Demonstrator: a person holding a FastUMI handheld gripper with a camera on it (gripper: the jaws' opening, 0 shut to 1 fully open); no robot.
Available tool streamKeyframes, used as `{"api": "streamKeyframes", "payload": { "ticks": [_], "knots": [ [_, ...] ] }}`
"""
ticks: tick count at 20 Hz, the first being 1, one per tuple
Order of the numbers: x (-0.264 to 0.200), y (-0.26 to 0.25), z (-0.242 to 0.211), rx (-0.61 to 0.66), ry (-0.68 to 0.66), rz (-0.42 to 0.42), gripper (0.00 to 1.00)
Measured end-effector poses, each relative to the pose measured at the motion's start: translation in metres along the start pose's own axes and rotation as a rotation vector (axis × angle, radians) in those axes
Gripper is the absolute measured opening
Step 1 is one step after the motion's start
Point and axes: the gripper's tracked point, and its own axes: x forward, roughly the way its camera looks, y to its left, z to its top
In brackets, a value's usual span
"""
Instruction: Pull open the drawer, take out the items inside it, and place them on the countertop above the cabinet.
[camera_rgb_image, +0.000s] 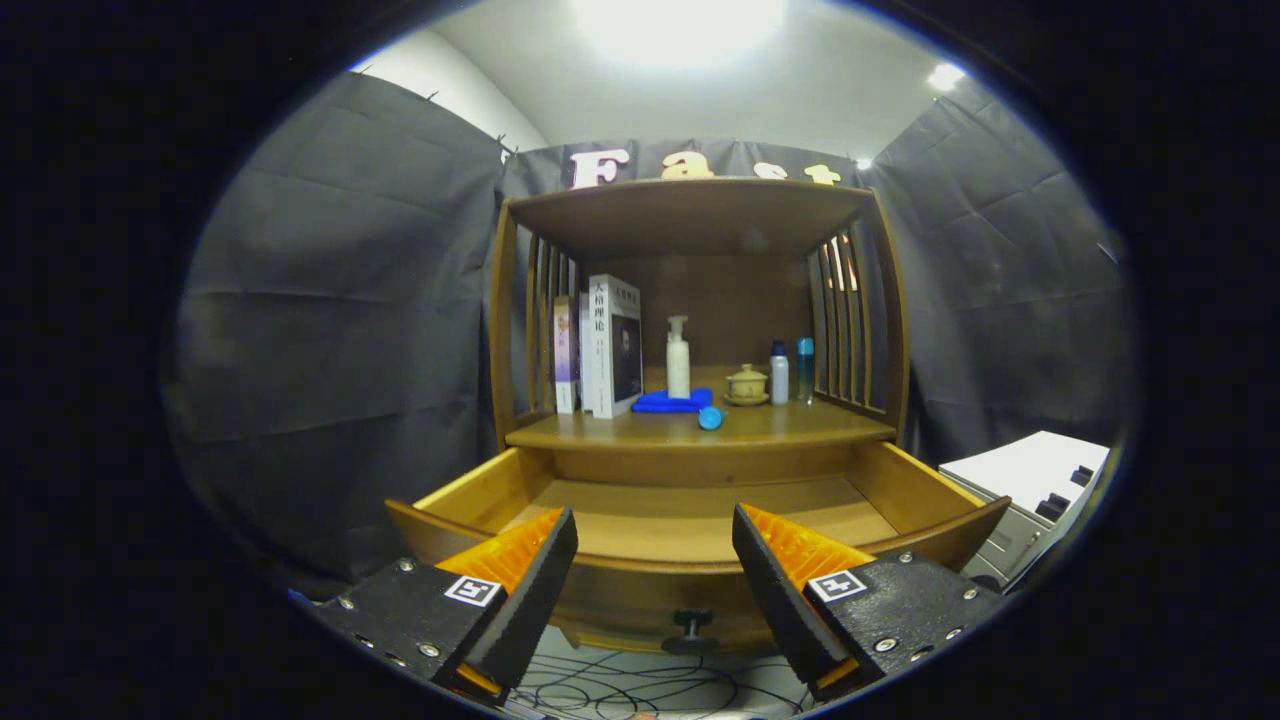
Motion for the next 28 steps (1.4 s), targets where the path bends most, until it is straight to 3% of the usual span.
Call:
{"api": "streamKeyframes", "payload": {
  "ticks": [5,9,28],
  "knots": [
    [0.009,-0.005,-0.039,-0.032,0.082,-0.053,0.96],
    [0.019,-0.018,-0.046,-0.02,0.092,-0.117,0.94],
    [0.037,-0.022,-0.045,0.018,0.102,-0.073,0.94]
  ]
}}
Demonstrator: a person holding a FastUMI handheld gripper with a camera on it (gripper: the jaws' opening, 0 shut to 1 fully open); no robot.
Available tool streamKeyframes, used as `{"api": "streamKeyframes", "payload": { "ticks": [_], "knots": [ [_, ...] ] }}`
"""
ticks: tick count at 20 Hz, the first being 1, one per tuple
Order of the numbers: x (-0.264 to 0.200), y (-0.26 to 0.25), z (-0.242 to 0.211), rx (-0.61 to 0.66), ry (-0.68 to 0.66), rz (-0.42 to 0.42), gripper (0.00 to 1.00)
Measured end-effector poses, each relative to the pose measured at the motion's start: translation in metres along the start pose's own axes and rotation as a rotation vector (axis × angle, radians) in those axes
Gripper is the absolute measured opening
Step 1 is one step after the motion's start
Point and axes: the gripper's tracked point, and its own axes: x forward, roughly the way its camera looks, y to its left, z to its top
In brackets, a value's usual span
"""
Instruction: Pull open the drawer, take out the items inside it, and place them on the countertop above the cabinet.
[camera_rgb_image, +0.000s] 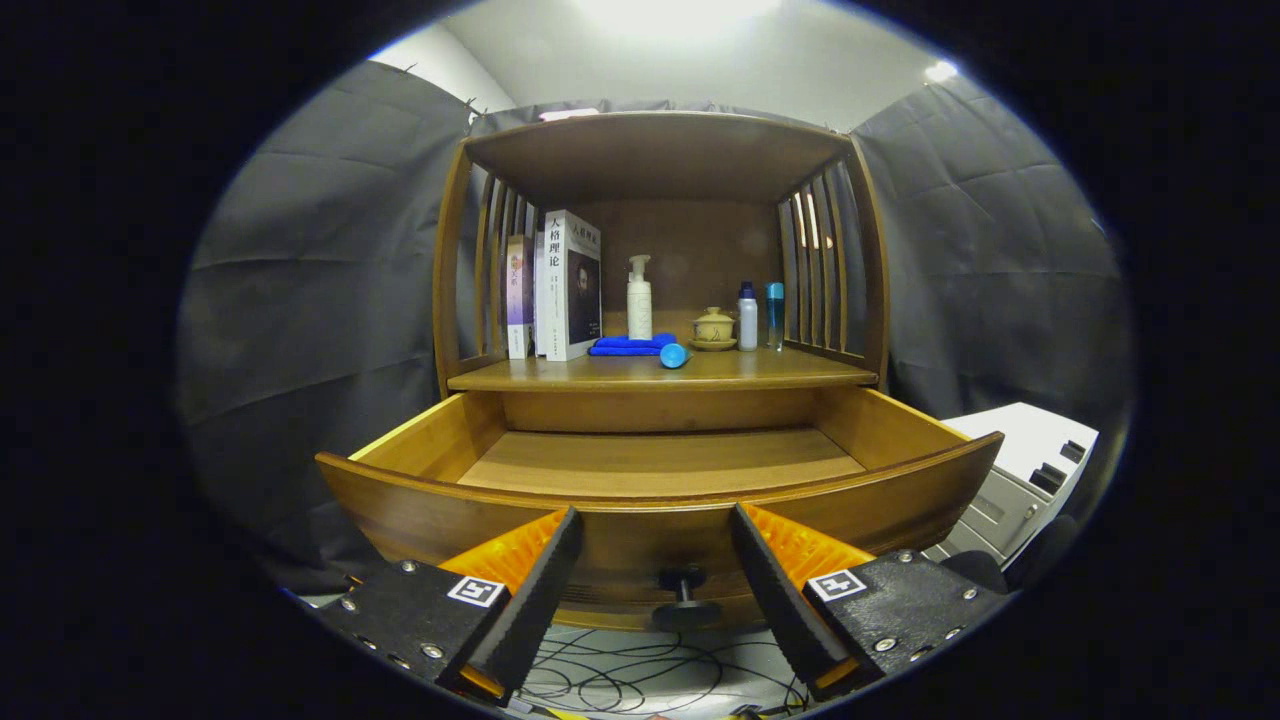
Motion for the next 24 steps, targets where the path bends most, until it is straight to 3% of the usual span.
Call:
{"api": "streamKeyframes", "payload": {
  "ticks": [14,18,21,22,24],
  "knots": [
    [0.069,-0.003,0.021,-0.007,-0.027,-0.004,0.94],
    [0.099,-0.003,0.019,-0.114,-0.024,-0.019,0.93],
    [0.113,-0.007,-0.014,-0.223,0.086,-0.044,0.92],
    [0.114,-0.009,-0.029,-0.216,0.132,-0.048,0.93],
    [0.125,-0.009,-0.026,-0.147,0.088,-0.036,0.93]
  ]
}}
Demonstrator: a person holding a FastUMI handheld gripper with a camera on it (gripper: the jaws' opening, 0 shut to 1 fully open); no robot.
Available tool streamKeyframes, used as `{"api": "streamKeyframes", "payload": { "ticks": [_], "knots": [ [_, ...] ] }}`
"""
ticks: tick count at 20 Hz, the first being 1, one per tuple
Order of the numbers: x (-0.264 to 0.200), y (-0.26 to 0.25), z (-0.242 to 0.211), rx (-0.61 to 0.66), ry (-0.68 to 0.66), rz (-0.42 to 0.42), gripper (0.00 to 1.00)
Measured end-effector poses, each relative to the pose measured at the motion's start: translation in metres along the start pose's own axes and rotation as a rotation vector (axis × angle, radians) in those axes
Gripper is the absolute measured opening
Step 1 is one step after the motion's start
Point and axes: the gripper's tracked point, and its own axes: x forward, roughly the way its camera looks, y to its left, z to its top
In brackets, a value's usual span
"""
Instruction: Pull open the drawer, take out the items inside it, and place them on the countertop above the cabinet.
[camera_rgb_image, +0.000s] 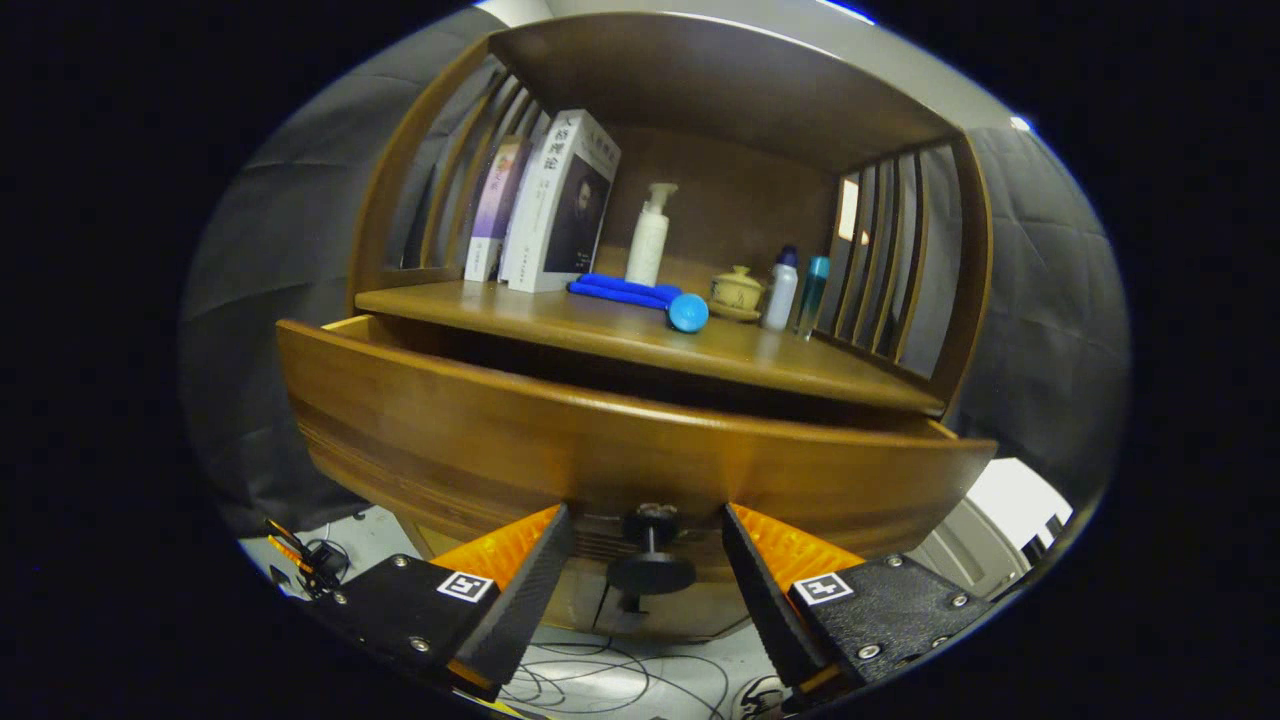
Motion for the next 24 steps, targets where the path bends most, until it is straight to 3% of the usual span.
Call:
{"api": "streamKeyframes", "payload": {
  "ticks": [4,7,11,18,24],
  "knots": [
    [0.008,-0.002,0.002,0.058,-0.007,0.006,0.93],
    [0.049,-0.002,0.011,0.08,-0.005,0.006,0.93],
    [0.069,-0.002,0.018,0.122,-0.021,0.006,0.93],
    [0.05,-0.019,0.031,0.1,-0.054,0.013,0.93],
    [0.002,-0.077,0.114,0.09,-0.17,0.0,0.95]
  ]
}}
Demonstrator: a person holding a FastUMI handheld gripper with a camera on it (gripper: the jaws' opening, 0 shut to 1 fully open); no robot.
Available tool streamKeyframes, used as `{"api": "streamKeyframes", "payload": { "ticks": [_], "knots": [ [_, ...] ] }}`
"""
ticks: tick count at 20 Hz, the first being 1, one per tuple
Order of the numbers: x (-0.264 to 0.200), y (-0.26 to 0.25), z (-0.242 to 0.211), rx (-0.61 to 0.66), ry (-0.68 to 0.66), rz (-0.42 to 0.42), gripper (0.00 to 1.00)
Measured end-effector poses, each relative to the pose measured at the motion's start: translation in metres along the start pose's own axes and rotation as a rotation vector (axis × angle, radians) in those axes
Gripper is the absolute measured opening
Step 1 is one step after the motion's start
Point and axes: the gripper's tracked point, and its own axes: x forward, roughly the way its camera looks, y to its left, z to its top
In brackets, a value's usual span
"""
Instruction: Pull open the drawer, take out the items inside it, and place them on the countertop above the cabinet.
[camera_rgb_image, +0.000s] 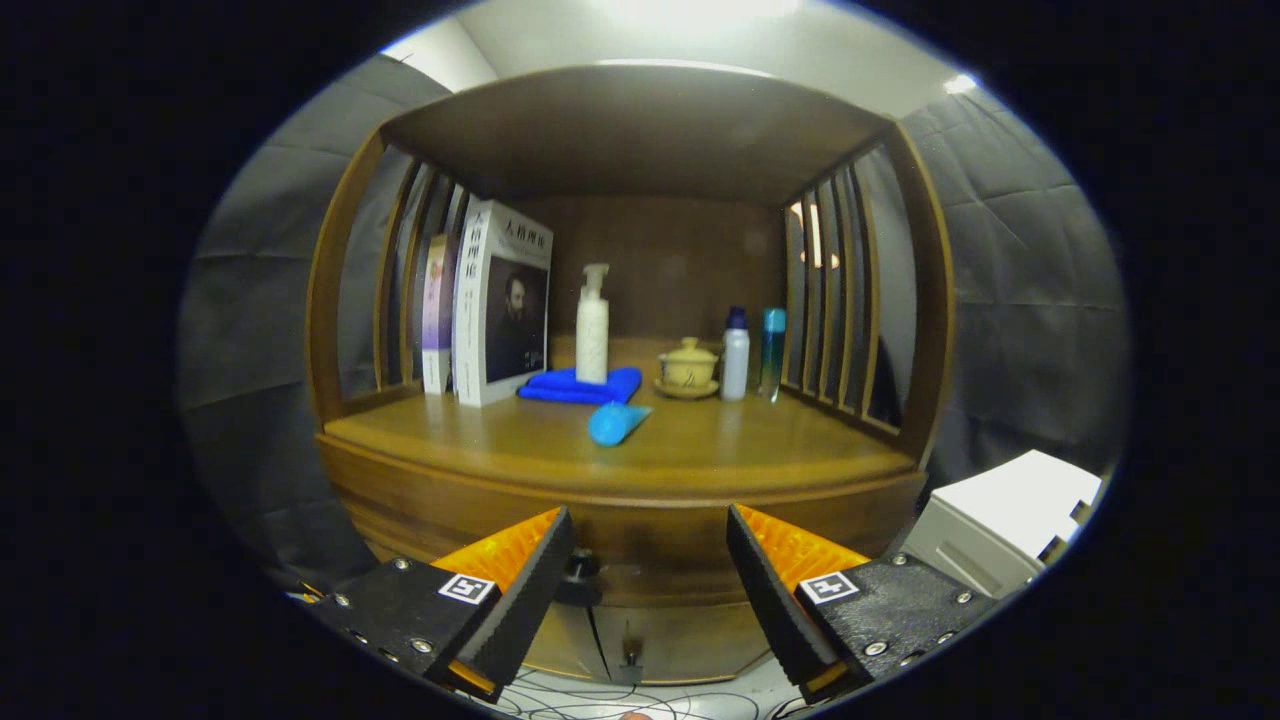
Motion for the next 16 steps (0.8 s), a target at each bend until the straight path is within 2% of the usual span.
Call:
{"api": "streamKeyframes", "payload": {
  "ticks": [5,7,11,16],
  "knots": [
    [-0.037,-0.028,0.116,-0.091,-0.159,-0.048,0.94],
    [-0.055,-0.025,0.145,-0.109,-0.175,-0.042,0.94],
    [-0.094,-0.005,0.166,-0.13,-0.161,-0.004,0.95],
    [-0.134,0.024,0.173,-0.06,-0.162,0.031,0.95]
  ]
}}
